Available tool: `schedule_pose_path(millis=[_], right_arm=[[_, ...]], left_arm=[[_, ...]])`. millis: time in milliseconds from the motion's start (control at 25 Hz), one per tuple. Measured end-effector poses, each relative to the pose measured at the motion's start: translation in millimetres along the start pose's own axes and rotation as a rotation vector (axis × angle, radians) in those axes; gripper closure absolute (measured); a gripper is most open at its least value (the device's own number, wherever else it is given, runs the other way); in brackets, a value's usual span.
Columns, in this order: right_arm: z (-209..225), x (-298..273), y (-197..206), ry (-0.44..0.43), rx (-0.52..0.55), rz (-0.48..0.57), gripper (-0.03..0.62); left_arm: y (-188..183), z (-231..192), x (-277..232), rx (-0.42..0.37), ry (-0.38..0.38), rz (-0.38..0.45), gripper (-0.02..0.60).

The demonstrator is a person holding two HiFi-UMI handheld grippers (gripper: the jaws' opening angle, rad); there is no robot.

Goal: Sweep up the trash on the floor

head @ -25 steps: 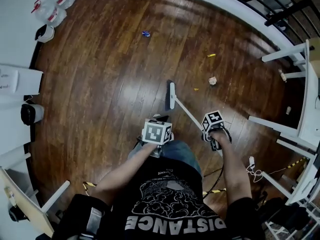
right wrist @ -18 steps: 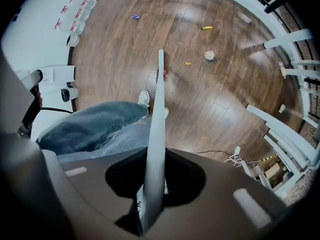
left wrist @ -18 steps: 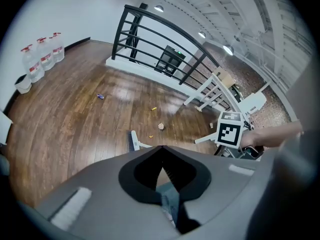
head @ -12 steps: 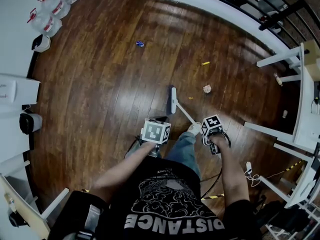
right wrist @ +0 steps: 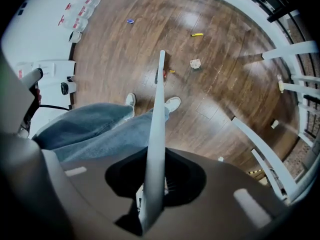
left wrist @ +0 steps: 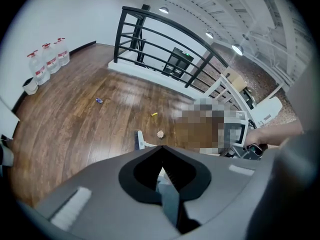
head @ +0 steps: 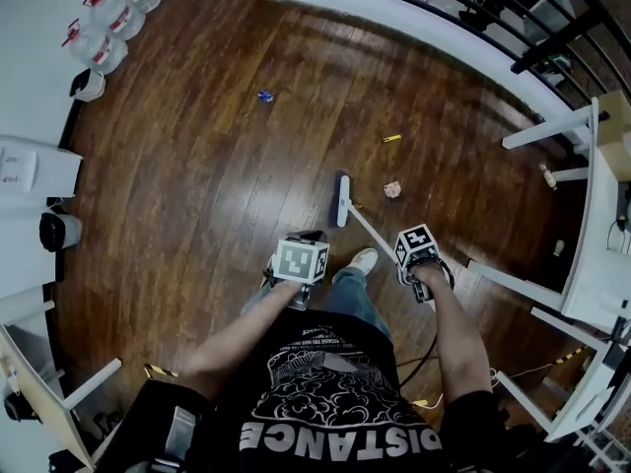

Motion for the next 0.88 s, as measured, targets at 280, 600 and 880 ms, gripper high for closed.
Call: schedule_pose_path(millis=[280, 600, 880], right_arm=[[80.9, 18.8, -6.0, 0.055, 0.066, 0.003, 0.531], [150.2, 32.4, -3.2, 0.079, 0.054, 0.018, 0.531], [190.8, 40.1, 0.2, 0.100, 0.036, 0.032, 0.530]], left_arm=[[-38.7, 58.5, -26.2, -0.037, -0.044, 0.036, 0.577], [-64.5, 100.6, -48.5, -0.051, -0.058, 0.060, 0.577], [-71.8, 119.4, -56.9, -0.068, -0.073, 0.060, 0.577]])
Point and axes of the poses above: the fingertips, and each gripper's own axes: x backward along the fingers, z to its right, y out of its underside, the point moved 9 cm from there along x, backward along the fingers, and after that the axes turned 6 degrees about y, right-handed, at the moved point
